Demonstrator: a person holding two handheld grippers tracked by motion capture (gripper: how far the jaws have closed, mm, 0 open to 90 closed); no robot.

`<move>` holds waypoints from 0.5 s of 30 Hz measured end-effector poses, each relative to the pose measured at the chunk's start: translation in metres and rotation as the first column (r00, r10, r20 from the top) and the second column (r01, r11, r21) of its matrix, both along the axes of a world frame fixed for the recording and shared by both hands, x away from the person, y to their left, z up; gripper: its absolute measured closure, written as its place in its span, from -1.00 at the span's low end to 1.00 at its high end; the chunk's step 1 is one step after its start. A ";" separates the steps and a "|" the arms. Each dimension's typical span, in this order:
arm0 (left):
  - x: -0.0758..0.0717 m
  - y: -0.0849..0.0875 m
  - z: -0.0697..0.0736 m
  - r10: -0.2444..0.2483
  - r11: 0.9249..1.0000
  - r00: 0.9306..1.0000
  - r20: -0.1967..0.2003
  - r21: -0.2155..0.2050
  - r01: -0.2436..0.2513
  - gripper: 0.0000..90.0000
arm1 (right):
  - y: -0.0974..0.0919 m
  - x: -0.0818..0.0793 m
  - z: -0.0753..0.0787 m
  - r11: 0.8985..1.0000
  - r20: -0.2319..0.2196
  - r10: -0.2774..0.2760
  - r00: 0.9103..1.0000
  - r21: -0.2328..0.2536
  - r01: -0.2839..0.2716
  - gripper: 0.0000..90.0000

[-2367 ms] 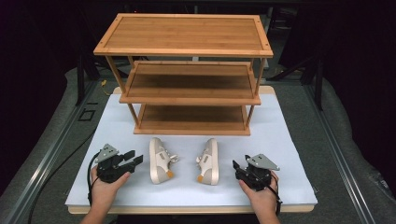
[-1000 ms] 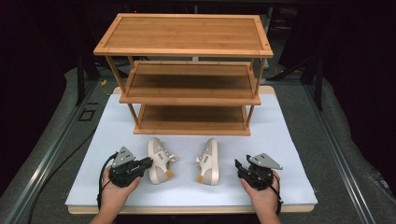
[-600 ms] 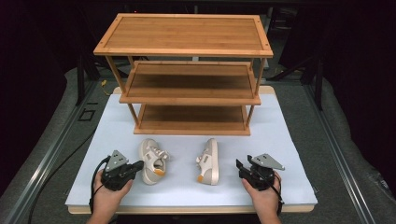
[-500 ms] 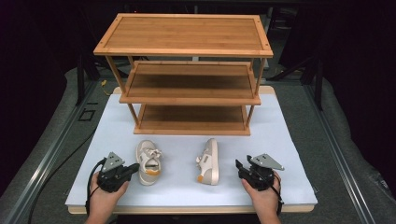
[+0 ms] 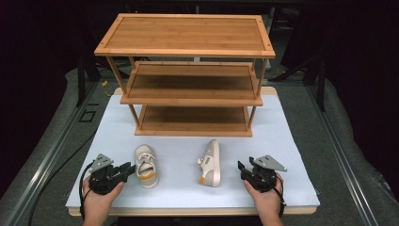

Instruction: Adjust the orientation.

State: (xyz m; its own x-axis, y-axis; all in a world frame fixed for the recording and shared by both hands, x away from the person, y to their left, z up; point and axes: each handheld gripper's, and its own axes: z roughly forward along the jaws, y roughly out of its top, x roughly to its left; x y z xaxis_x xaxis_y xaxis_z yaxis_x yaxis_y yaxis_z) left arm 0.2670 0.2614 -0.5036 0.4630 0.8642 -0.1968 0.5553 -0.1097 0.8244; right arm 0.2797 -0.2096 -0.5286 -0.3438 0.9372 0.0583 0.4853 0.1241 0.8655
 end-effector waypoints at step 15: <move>0.024 -0.018 -0.017 0.042 0.998 0.996 -0.073 0.053 -0.038 0.20 | 0.009 -0.005 0.007 1.000 0.030 0.026 0.999 0.010 -0.027 0.22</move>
State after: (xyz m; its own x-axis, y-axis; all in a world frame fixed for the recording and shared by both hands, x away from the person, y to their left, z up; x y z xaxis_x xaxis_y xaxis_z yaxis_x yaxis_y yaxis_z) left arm 0.2911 0.2437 -0.5206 0.4137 0.8917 -0.1836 0.6191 -0.1277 0.7749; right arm 0.2750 -0.2010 -0.5218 -0.3702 0.9272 0.0570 0.4554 0.1276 0.8811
